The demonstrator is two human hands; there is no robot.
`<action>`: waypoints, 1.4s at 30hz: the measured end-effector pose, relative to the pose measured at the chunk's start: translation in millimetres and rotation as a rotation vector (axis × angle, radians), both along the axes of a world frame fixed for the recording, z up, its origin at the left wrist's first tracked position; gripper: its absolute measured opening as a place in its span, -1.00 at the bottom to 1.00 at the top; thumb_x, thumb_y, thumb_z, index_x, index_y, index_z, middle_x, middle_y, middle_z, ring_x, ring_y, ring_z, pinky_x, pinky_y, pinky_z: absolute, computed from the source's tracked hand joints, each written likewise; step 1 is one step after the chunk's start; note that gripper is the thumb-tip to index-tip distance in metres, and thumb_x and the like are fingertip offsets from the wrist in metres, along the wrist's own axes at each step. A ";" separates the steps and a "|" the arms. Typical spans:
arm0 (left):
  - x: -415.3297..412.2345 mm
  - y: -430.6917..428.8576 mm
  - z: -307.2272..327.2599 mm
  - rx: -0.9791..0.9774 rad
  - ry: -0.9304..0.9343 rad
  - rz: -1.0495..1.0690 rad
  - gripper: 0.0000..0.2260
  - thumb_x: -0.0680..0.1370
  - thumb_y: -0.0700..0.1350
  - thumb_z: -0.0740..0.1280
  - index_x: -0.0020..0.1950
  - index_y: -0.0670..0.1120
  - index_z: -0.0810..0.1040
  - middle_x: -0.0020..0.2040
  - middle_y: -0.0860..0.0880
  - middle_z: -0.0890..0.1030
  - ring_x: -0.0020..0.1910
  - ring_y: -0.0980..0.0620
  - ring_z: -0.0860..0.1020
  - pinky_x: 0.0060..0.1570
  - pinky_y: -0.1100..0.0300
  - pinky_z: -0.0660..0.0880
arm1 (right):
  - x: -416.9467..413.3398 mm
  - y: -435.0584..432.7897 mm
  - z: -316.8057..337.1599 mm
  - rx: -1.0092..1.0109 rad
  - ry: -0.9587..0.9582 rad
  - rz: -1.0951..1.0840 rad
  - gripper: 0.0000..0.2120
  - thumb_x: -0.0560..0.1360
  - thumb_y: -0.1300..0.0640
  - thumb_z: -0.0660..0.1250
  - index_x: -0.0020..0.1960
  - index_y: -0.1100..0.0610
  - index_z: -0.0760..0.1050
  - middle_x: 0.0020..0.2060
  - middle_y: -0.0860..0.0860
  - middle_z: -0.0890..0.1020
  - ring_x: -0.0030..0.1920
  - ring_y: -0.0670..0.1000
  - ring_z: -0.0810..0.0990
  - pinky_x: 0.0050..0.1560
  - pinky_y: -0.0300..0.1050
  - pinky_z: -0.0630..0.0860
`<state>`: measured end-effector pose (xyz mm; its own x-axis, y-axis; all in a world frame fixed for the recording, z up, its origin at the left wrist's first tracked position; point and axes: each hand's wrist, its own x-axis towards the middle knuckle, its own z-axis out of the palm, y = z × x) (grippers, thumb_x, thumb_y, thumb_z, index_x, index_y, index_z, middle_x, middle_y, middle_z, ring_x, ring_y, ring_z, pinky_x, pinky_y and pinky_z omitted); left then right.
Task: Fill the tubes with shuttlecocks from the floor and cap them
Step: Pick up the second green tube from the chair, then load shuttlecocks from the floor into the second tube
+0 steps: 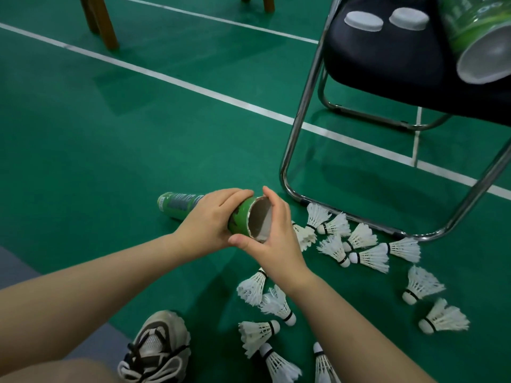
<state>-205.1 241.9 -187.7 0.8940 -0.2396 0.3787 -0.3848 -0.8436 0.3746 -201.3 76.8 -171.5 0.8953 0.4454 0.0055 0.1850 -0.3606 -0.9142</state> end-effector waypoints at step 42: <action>26.1 -32.7 -25.0 0.111 0.037 0.093 -0.35 0.27 0.21 0.32 0.27 -0.04 0.32 0.11 -0.09 0.55 0.09 0.01 0.40 0.11 0.02 0.37 | 46.7 -43.4 -124.8 -0.540 0.167 -0.109 -0.31 0.34 -0.01 0.44 0.38 0.04 0.24 0.23 0.06 0.41 0.14 0.10 0.49 0.14 -0.04 0.41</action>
